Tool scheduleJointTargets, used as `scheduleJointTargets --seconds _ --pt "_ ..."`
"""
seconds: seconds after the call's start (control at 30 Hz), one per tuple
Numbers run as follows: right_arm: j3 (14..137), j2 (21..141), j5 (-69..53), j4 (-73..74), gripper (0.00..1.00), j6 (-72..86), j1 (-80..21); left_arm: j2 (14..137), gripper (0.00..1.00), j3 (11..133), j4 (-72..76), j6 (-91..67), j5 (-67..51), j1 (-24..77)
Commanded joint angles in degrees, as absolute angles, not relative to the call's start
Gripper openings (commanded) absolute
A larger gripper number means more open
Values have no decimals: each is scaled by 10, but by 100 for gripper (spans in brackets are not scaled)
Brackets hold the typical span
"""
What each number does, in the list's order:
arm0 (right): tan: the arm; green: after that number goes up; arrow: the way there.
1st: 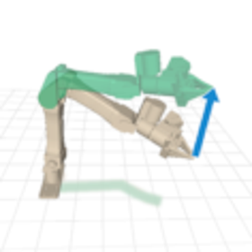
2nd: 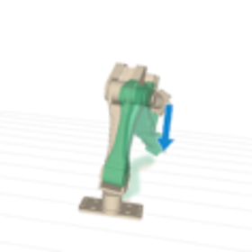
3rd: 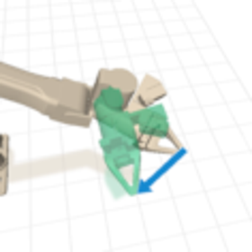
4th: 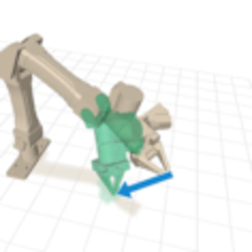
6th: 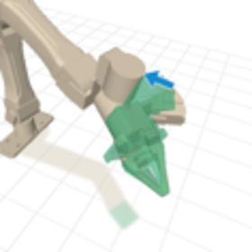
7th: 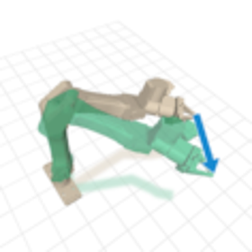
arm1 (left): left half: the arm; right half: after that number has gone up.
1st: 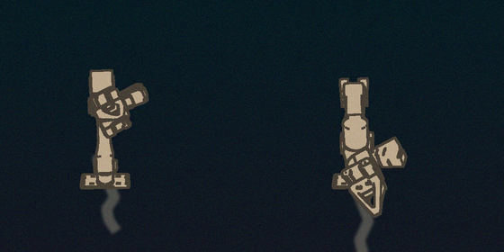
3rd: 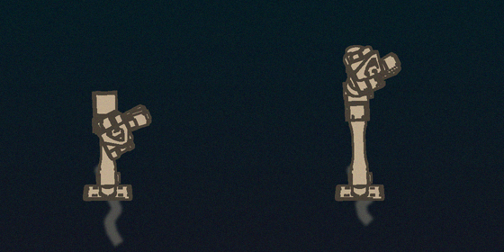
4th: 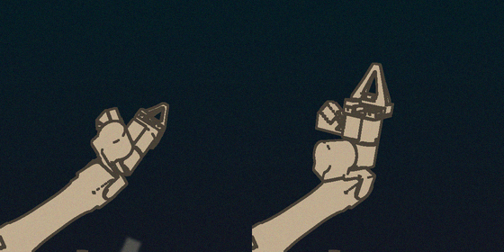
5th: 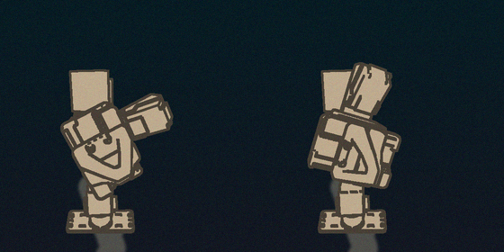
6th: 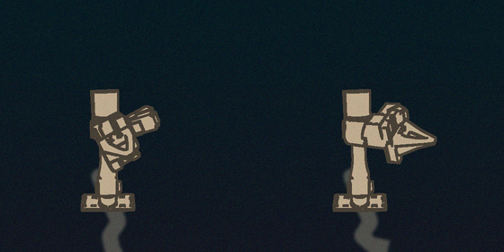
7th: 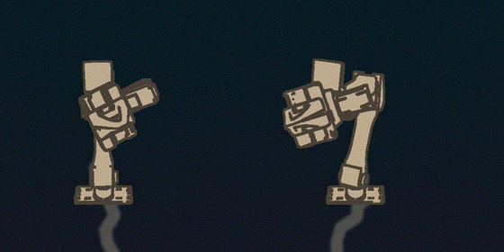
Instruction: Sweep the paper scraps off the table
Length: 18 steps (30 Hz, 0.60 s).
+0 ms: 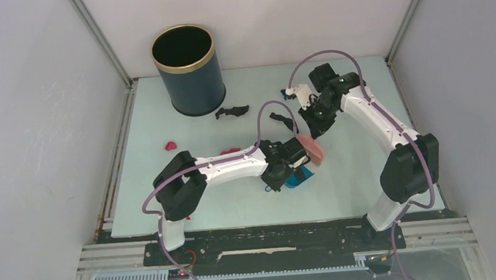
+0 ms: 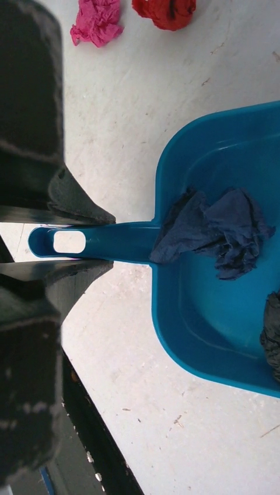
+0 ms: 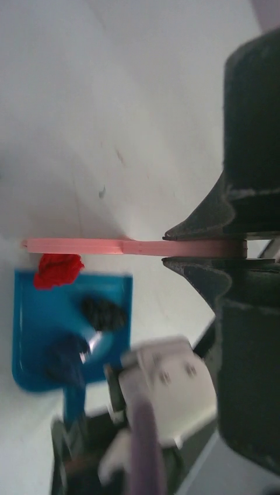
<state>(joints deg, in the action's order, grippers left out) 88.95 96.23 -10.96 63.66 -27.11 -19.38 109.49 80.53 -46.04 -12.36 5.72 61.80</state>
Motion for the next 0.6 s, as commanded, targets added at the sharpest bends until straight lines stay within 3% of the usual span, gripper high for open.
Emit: scheduleJointTargets --seconds 0.0,0.23,0.37,0.57 --pt "888 927 -229 697 0 -224 -195 1094 0 830 -448 -110 66 616" --pt "942 884 -216 723 0 -215 -192 1041 0 755 -378 -132 92 616" --pt "964 875 -174 719 0 -220 -181 970 0 604 -173 -165 93 618" --pt "994 867 -162 715 0 -219 -144 981 0 632 -203 -186 119 619"
